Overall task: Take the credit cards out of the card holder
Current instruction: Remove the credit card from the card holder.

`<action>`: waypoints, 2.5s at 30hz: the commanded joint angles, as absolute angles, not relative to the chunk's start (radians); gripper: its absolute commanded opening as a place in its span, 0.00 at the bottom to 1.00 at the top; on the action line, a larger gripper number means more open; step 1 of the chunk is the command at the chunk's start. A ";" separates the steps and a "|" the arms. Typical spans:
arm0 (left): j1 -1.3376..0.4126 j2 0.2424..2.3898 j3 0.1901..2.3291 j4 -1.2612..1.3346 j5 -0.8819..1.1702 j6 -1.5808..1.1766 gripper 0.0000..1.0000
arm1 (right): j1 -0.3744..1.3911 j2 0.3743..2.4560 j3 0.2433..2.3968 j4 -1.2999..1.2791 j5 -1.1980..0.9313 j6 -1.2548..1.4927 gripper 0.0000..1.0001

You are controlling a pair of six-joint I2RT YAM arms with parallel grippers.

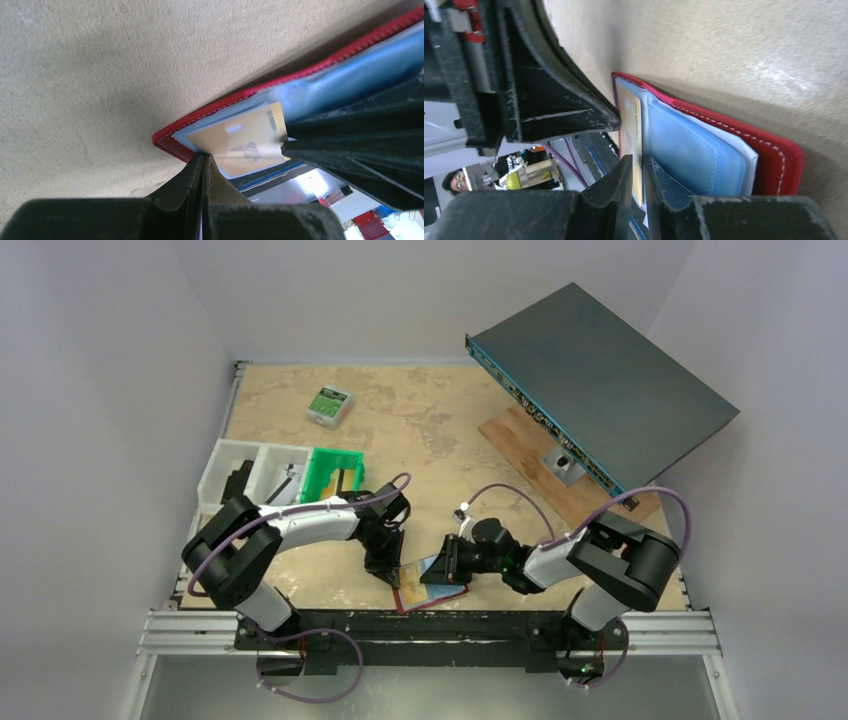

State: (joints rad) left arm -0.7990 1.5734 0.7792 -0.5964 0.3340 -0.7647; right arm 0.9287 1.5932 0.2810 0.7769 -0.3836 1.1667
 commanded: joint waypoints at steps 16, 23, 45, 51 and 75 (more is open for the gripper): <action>-0.815 1.657 0.752 -0.522 0.175 -0.735 0.00 | 0.953 1.585 0.336 0.780 -0.420 1.138 0.24; -0.816 1.657 0.746 -0.517 0.180 -0.737 0.00 | 0.953 1.627 0.323 0.798 -0.415 1.164 0.23; -0.813 1.691 0.721 -0.545 0.134 -0.744 0.00 | 0.944 1.565 0.217 0.858 -0.343 1.241 0.12; -0.813 1.690 0.723 -0.547 0.130 -0.747 0.00 | 0.942 1.576 0.204 0.897 -0.350 1.259 0.13; -0.813 1.702 0.724 -0.550 0.122 -0.746 0.00 | 0.900 1.560 0.166 0.919 -0.371 1.254 0.11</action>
